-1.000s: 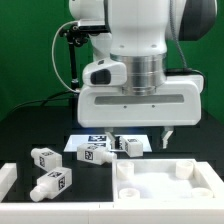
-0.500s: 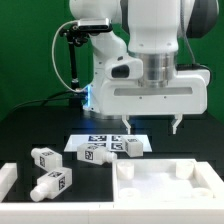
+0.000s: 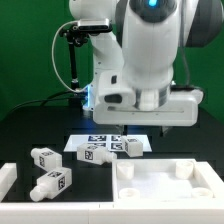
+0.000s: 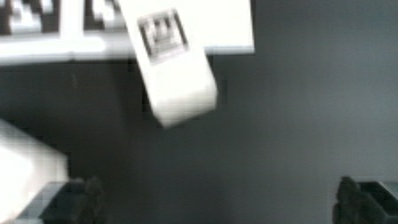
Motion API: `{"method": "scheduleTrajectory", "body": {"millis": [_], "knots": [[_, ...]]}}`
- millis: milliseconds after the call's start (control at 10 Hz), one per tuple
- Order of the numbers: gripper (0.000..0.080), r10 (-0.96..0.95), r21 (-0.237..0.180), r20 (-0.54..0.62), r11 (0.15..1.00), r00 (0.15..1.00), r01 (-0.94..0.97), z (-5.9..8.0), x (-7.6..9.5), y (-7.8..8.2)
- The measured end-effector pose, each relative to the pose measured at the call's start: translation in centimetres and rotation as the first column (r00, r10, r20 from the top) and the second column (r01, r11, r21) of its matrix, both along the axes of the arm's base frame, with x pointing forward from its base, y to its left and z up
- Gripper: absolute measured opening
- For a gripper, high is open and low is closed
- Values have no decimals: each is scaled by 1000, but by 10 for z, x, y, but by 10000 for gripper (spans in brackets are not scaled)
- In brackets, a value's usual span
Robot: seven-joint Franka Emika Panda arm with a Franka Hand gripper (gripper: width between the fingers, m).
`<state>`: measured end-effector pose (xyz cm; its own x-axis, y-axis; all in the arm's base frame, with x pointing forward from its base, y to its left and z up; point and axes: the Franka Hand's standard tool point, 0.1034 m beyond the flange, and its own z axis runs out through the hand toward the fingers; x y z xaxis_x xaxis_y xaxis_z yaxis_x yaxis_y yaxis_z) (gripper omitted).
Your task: Assemble one leg
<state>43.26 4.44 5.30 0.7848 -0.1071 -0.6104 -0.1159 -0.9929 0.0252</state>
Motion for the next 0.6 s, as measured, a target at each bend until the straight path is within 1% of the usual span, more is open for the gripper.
{"method": "scheduleTrajectory", "body": {"millis": [100,200,400,500,600], "knots": [[649,-22,-20,-80,1000,997,21,-5,-9,0],[649,-23,-24,-118,1000,993,20,-5,-9,1],[649,-37,-26,-208,999,978,32,-7,-12,-5],[649,-3,5,-209,1000,978,4,-12,-9,-6],[649,71,69,-170,996,983,-60,-13,-4,0]]}}
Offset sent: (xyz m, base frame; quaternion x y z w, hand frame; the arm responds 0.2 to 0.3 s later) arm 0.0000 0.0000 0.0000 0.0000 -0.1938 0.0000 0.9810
